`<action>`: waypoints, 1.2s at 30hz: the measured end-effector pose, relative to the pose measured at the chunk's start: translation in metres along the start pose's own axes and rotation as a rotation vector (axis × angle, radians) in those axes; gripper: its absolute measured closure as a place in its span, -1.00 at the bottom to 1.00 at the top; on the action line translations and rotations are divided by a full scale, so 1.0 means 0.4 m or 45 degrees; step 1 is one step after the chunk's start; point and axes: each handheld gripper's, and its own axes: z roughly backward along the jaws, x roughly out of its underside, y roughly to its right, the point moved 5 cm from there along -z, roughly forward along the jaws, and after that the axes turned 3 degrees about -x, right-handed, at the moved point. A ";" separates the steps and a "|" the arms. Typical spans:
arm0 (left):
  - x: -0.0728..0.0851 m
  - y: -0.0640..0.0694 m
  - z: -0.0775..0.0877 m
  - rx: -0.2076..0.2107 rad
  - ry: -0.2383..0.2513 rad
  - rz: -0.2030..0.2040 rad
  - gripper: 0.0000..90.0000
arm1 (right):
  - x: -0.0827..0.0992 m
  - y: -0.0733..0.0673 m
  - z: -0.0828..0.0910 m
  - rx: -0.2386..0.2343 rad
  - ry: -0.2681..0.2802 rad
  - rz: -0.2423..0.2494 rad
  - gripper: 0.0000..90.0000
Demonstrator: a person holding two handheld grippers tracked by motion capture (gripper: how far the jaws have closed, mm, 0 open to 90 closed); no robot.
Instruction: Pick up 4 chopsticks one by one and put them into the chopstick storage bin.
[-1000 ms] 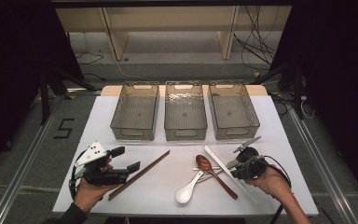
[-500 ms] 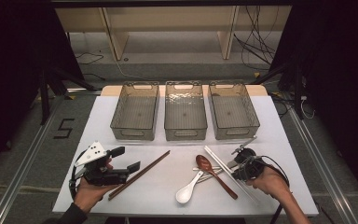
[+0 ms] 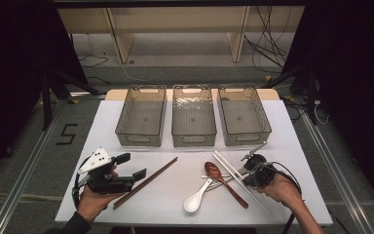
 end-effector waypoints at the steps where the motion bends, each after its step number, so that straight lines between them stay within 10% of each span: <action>1: 0.000 0.000 0.000 0.001 0.000 0.000 -0.65 | -0.001 0.001 0.005 0.000 0.008 -0.004 0.91; 12: -0.009 0.007 -0.013 0.024 -0.006 0.058 -0.65 | -0.033 -0.008 0.077 -0.046 0.248 -0.027 0.91; 26: -0.064 0.074 -0.103 0.137 -0.033 0.165 -0.66 | -0.145 -0.149 0.137 -0.098 0.582 0.100 0.91; 36: -0.098 0.093 -0.167 0.186 -0.047 0.233 -0.59 | -0.187 -0.229 0.124 -0.132 0.652 0.180 0.91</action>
